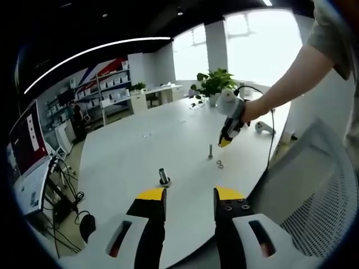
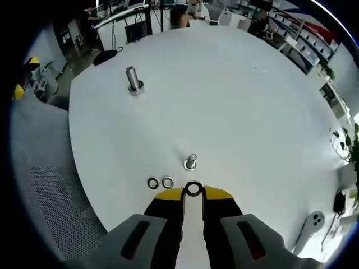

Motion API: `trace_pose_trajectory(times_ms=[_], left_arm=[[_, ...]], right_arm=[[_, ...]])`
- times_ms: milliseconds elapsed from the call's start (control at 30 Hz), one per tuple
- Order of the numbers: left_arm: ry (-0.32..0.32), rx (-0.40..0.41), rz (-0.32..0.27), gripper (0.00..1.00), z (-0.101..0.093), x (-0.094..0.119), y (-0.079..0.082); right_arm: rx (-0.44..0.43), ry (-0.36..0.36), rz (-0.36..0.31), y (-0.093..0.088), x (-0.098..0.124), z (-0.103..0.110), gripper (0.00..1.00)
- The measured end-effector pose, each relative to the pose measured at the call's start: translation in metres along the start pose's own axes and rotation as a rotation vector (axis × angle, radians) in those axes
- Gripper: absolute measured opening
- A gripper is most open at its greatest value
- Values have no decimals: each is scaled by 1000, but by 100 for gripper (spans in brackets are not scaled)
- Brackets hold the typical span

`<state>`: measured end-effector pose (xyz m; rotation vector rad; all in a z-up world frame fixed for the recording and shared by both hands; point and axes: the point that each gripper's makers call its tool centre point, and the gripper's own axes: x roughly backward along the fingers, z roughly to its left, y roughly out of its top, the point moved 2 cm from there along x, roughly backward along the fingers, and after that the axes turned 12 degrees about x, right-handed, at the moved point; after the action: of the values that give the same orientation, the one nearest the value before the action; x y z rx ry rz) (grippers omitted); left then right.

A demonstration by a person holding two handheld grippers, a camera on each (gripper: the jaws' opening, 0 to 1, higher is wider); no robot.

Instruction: Place the washer onto the threaded stud by aligning its center hole with the stud, sliding it down to the base, and recovering from edge contact or off-axis alignment until the washer reaches the visible bottom stop.

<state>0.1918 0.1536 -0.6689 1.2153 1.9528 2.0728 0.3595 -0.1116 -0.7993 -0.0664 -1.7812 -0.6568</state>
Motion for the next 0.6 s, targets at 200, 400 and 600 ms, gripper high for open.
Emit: trace_pose_trajectory(times_ms=[200, 400, 600], left_arm=[[0, -8, 18, 32, -1, -1, -3], [4, -9, 19, 32, 0, -1, -3], [8, -4, 23, 32, 0, -1, -4]], right_arm=[[23, -9, -25, 13, 0, -5, 13], [52, -11, -39, 23, 0, -6, 13], [98, 0, -25, 28, -5, -4, 13]])
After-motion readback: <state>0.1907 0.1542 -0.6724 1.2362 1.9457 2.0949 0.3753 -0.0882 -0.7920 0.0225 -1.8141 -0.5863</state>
